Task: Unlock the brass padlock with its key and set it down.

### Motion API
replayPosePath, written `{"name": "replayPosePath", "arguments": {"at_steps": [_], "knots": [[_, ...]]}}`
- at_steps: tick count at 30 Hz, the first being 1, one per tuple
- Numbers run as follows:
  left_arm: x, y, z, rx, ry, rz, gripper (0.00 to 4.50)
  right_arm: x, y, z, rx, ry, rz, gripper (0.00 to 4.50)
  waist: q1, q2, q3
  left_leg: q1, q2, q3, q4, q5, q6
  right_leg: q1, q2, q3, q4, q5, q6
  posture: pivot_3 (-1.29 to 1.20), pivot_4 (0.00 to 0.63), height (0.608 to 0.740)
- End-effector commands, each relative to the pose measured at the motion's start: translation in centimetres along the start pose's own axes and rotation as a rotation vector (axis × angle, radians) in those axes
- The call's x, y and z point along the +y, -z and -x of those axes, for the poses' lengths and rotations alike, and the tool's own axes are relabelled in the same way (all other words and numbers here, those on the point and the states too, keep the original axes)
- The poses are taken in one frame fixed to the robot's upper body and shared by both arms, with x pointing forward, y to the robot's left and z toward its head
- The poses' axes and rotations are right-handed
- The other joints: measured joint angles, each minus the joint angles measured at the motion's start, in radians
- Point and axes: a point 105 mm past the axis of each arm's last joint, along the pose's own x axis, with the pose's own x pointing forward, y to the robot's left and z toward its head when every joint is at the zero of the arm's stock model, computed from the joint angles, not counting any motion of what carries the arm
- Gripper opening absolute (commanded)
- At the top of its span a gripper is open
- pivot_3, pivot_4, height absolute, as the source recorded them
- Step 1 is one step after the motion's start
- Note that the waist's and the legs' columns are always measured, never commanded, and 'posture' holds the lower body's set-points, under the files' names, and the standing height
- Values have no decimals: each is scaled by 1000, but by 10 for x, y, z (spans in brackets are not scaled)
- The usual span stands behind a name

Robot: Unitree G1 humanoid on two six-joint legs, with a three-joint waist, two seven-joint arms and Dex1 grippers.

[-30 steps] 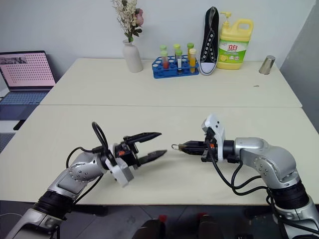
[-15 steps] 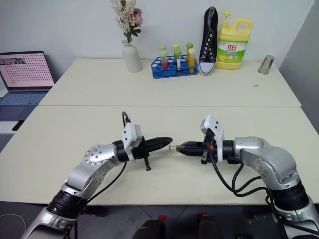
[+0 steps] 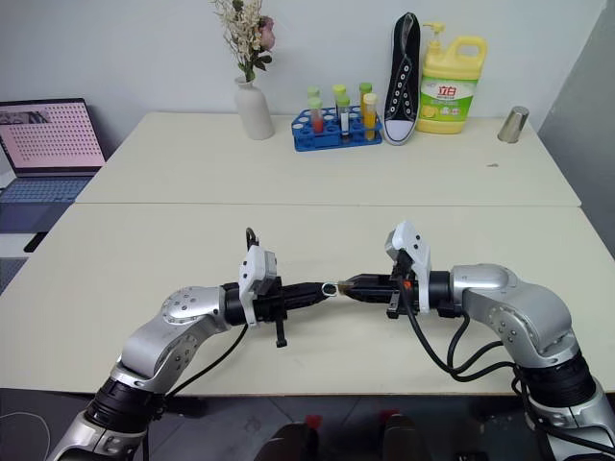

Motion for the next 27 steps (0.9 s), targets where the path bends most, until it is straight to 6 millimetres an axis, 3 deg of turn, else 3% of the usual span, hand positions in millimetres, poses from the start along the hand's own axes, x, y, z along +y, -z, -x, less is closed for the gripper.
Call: {"name": "replayPosePath", "arguments": {"at_steps": [1,17,27], "knots": [[-4,-13,1,-42,13,-18,0,5,-10,2,-31,-18,48,127,0,0,0,0,0,0,0,0,0,0,0,0,0,0,0,0,150,740],[-16,-28,8,-88,61,161,0,4,-7,2,-17,-19,51,127,0,0,0,0,0,0,0,0,0,0,0,0,0,0,0,0,150,740],[-16,-27,7,-78,36,151,0,4,-7,1,-14,-21,53,127,0,0,0,0,0,0,0,0,0,0,0,0,0,0,0,0,150,740]]}}
